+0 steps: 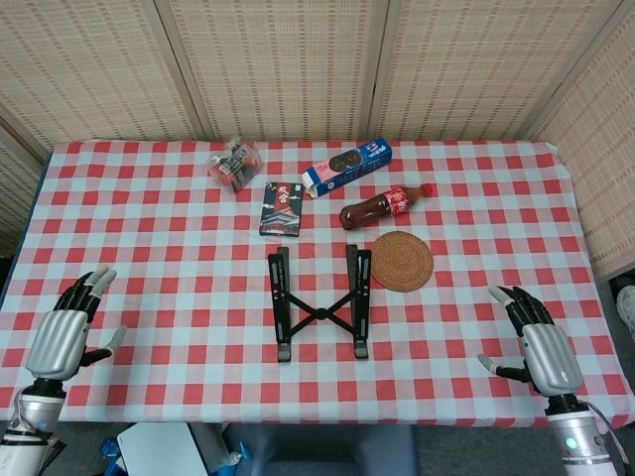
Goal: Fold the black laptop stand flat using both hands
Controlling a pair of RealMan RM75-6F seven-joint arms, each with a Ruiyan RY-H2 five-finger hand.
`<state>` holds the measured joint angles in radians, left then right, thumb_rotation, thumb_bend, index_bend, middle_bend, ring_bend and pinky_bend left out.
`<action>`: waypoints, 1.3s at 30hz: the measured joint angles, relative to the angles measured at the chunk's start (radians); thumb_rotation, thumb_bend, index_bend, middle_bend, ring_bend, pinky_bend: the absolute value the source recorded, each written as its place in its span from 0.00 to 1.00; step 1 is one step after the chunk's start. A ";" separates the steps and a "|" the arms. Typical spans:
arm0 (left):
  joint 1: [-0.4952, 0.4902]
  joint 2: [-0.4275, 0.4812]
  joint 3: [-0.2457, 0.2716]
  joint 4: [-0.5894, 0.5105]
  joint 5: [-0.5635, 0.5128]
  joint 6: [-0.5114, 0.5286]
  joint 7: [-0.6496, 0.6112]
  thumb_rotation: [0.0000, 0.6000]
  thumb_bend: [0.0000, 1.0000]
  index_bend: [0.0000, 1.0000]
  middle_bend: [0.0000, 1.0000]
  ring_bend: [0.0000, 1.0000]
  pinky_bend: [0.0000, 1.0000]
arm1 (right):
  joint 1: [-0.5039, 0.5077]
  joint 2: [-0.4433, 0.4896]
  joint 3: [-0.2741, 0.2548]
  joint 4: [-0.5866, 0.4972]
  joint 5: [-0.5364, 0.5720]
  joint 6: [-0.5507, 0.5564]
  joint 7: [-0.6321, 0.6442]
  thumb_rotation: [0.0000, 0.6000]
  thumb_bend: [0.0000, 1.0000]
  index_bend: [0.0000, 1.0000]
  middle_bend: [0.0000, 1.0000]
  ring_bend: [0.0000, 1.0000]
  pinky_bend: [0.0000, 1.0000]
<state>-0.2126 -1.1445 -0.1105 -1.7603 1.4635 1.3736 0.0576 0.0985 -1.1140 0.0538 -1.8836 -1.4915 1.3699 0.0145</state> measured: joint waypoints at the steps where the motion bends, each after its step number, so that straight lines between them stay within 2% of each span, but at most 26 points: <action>1: -0.009 0.001 -0.005 0.003 -0.004 -0.014 -0.028 1.00 0.31 0.07 0.05 0.07 0.14 | 0.007 0.001 0.003 -0.004 0.008 -0.014 0.017 1.00 0.10 0.08 0.12 0.03 0.08; 3: -0.024 0.004 -0.013 0.008 -0.010 -0.036 -0.073 0.95 0.30 0.07 0.05 0.08 0.14 | 0.025 0.001 0.011 -0.011 0.024 -0.045 0.065 1.00 0.08 0.08 0.12 0.03 0.08; 6: -0.054 0.006 -0.027 0.019 -0.018 -0.076 -0.148 0.70 0.28 0.07 0.05 0.08 0.14 | 0.054 -0.001 0.024 -0.019 0.044 -0.093 0.148 1.00 0.04 0.06 0.12 0.02 0.08; 8: -0.075 0.006 -0.037 0.027 -0.024 -0.102 -0.194 0.59 0.27 0.07 0.05 0.08 0.14 | 0.073 -0.004 0.033 -0.022 0.053 -0.125 0.207 1.00 0.02 0.05 0.11 0.02 0.08; 15: -0.130 -0.006 -0.062 0.062 -0.041 -0.175 -0.362 0.40 0.25 0.08 0.05 0.10 0.14 | 0.169 -0.036 0.074 -0.011 0.088 -0.274 0.460 1.00 0.00 0.04 0.10 0.01 0.05; 19: -0.168 -0.019 -0.076 0.097 -0.048 -0.229 -0.494 0.35 0.25 0.10 0.09 0.16 0.14 | 0.222 -0.083 0.102 0.022 0.108 -0.335 0.577 1.00 0.00 0.04 0.10 0.01 0.05; 23: -0.218 -0.044 -0.087 0.149 -0.051 -0.289 -0.595 0.32 0.25 0.13 0.11 0.19 0.14 | 0.265 -0.159 0.126 0.065 0.133 -0.364 0.617 1.00 0.00 0.04 0.10 0.01 0.04; 31: -0.282 -0.098 -0.099 0.230 -0.061 -0.346 -0.655 0.32 0.25 0.14 0.11 0.19 0.15 | 0.344 -0.293 0.160 0.156 0.181 -0.420 0.630 1.00 0.00 0.04 0.10 0.00 0.00; 39: -0.298 -0.108 -0.090 0.262 -0.060 -0.358 -0.699 0.32 0.25 0.14 0.11 0.19 0.15 | 0.381 -0.406 0.172 0.200 0.204 -0.429 0.640 1.00 0.00 0.04 0.07 0.00 0.00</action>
<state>-0.5104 -1.2521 -0.2008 -1.4979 1.4032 1.0156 -0.6416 0.4794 -1.5200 0.2259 -1.6832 -1.2873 0.9410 0.6543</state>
